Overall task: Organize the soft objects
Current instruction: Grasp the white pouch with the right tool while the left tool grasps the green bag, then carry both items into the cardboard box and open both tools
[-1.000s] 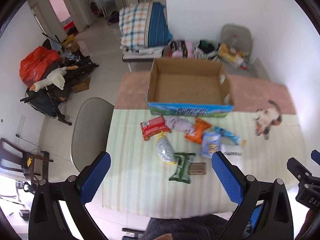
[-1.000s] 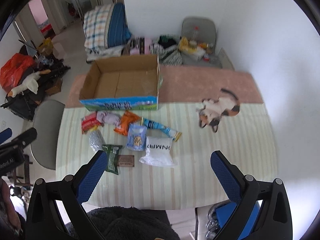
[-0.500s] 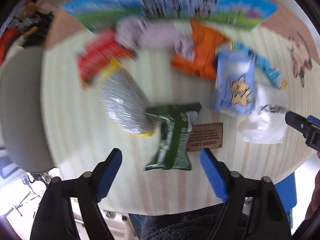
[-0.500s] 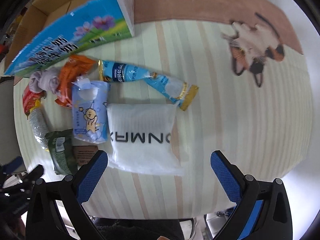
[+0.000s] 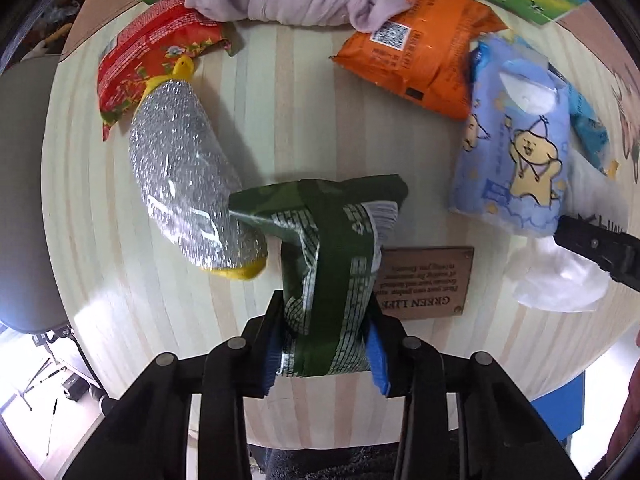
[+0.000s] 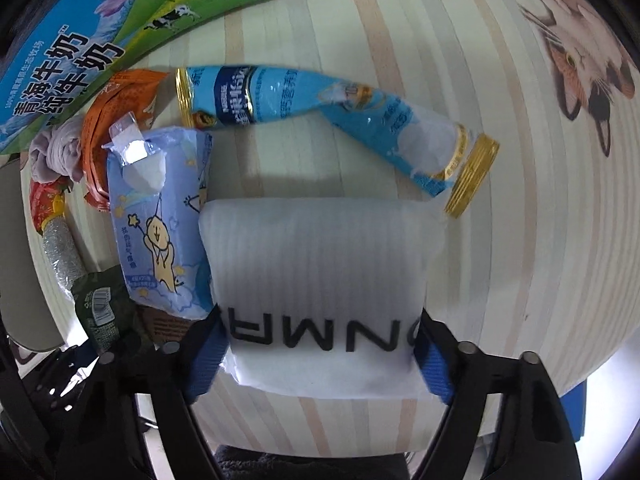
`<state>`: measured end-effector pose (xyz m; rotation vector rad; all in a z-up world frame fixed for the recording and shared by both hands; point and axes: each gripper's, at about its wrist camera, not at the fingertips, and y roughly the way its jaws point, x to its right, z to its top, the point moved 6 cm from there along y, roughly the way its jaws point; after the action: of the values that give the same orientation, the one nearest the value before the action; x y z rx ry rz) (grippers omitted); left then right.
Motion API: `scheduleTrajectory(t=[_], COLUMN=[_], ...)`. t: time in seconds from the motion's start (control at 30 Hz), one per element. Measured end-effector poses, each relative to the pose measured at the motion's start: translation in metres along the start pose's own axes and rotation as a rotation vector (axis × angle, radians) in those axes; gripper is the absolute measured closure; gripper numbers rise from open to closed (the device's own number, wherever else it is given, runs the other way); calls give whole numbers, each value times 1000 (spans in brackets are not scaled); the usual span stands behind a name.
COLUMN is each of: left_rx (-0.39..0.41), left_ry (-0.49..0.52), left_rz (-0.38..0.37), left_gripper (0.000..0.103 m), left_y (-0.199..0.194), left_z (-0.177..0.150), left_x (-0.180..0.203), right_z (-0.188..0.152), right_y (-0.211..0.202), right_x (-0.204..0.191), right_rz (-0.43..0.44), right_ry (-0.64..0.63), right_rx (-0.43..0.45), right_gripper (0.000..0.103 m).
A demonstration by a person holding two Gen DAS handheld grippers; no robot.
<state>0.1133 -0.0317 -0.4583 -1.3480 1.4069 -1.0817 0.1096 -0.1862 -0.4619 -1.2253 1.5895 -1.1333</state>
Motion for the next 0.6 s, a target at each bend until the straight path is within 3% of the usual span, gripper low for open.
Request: scheduleTrajectory(t=[0.13, 0.3, 0.5, 0.6], left_rx=[7, 40, 133, 212], left_ry=[-38, -50, -34, -23], left_rz=[-35, -53, -103, -152], left_gripper=[72, 72, 73, 73], left_y=[-5, -28, -90, -147], left_z=[-15, -36, -45, -31], left_x=[-1, 1, 5, 13], right_z=[-13, -43, -61, -60], right_y=[-4, -14, -67, -116], right_x=[0, 4, -4, -13], right_rz=[-21, 21, 116, 168], right_ry=[-17, -27, -63, -102], right_rx=[18, 18, 86, 152], right_gripper=[33, 35, 35, 35])
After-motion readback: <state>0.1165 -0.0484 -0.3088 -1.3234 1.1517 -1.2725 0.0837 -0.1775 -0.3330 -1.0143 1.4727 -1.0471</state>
